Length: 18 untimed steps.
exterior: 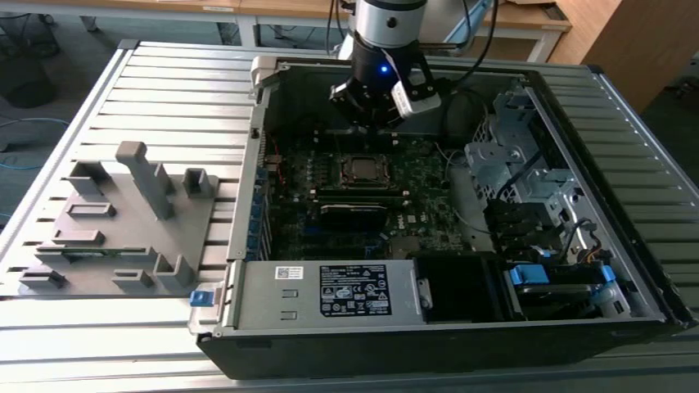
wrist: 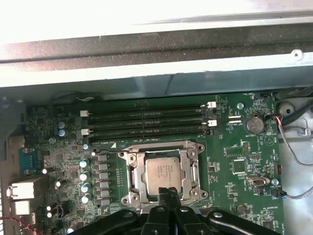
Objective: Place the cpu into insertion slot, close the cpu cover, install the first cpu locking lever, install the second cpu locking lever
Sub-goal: 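Install the first cpu locking lever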
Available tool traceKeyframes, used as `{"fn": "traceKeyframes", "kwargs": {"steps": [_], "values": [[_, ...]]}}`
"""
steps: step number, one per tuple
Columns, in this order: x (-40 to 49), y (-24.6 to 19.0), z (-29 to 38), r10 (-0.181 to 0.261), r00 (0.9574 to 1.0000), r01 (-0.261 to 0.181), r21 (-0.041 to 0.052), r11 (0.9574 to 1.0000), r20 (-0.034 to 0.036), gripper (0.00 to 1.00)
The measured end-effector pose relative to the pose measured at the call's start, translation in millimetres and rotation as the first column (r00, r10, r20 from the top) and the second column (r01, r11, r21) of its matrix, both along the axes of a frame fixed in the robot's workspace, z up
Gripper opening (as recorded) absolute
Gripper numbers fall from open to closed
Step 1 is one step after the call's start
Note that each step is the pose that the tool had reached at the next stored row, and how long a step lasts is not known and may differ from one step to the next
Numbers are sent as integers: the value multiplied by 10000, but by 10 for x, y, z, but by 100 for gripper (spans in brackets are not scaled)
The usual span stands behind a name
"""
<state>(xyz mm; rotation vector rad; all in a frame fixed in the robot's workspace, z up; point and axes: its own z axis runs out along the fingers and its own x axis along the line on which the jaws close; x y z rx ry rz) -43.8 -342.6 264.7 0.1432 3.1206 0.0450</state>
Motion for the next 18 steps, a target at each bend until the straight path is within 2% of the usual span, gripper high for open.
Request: {"fn": "traceKeyframes", "kwargs": {"steps": [9,13,18], "values": [[-2,0,9,2,10000,-2,0,10000,1,10],[-61,0,8,0,10000,0,-1,10000,3,10],[-184,0,5,0,10000,0,0,10000,17,10]]}}
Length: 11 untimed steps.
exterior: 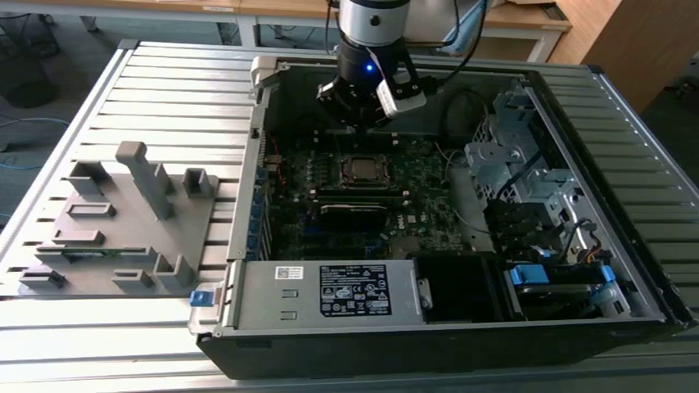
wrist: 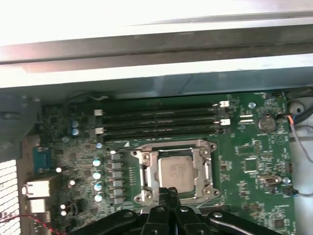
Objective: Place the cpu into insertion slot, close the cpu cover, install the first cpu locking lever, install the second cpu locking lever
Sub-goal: 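Install the first cpu locking lever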
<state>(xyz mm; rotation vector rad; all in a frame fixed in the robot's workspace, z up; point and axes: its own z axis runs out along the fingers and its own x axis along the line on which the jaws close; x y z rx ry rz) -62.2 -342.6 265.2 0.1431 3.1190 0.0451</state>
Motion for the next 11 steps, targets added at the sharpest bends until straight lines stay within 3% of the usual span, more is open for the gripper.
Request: {"fn": "traceKeyframes", "kwargs": {"steps": [11], "values": [[-209,0,-3,0,10000,0,-1,10000,14,10]]}}
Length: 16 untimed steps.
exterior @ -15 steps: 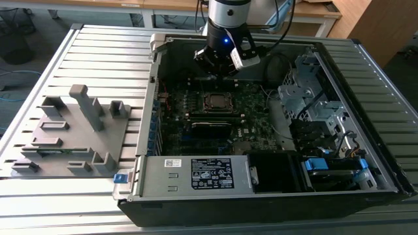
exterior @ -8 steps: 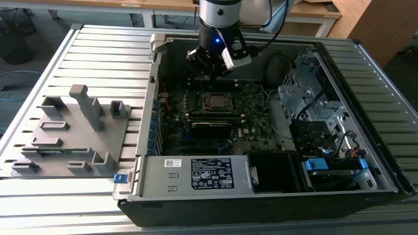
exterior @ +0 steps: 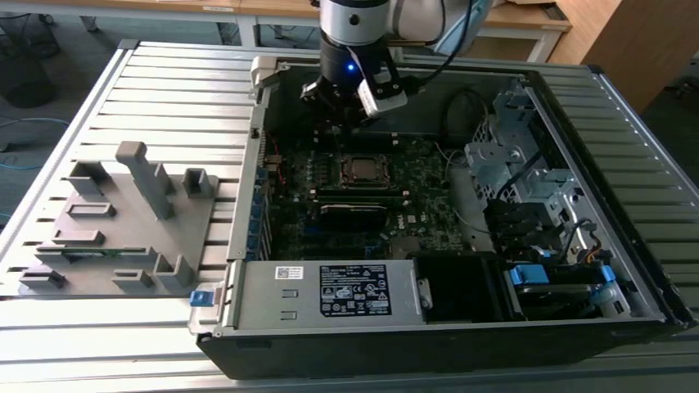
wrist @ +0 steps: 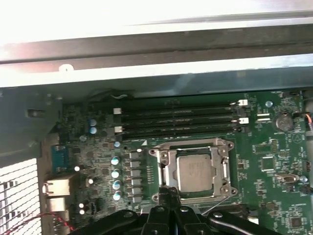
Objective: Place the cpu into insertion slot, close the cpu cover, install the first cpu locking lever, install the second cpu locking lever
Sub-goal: 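Install the first cpu locking lever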
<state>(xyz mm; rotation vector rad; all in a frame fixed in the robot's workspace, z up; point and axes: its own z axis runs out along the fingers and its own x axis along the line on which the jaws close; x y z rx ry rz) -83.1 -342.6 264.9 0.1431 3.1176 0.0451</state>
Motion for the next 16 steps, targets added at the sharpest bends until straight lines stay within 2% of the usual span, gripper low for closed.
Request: {"fn": "traceKeyframes", "kwargs": {"steps": [3,10,16], "values": [[-42,0,0,0,10000,0,0,10000,6,10],[-54,0,0,0,10000,0,0,10000,6,10],[-141,0,-2,0,10000,0,-1,10000,10,10]]}}
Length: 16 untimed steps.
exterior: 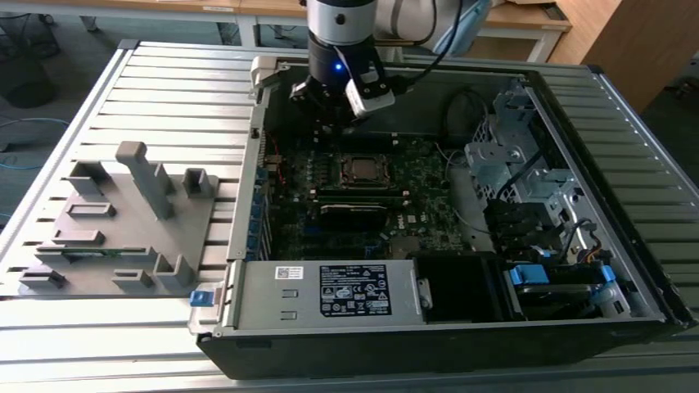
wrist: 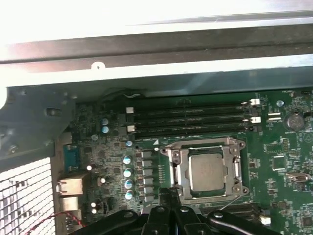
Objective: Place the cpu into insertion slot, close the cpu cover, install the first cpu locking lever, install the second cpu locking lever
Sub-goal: 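Install the first cpu locking lever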
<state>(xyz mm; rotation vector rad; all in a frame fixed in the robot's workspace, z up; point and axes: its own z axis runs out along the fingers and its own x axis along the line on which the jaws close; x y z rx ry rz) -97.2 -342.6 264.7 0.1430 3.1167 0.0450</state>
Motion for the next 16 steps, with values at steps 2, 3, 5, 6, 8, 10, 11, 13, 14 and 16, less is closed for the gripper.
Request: {"fn": "traceKeyframes", "kwargs": {"steps": [2,3,5,6,8,10,11,13,14,16], "values": [[-37,0,-2,0,10000,0,0,10000,0,10],[-54,0,-2,0,10000,0,1,10000,1,10],[-88,0,-4,0,10000,0,1,10000,0,10],[-105,0,-5,1,10000,-1,1,10000,0,10],[-134,0,-5,0,10000,0,107,9999,4,10],[-146,-4,-5,0,10000,0,341,9994,6,10],[-150,-7,-5,0,10000,0,473,9989,5,10],[-156,-13,-5,0,10000,-1,711,9975,6,10],[-159,-16,-5,0,10000,0,814,9967,5,10],[-166,-22,-5,0,10000,-1,1077,9942,5,10]]}}
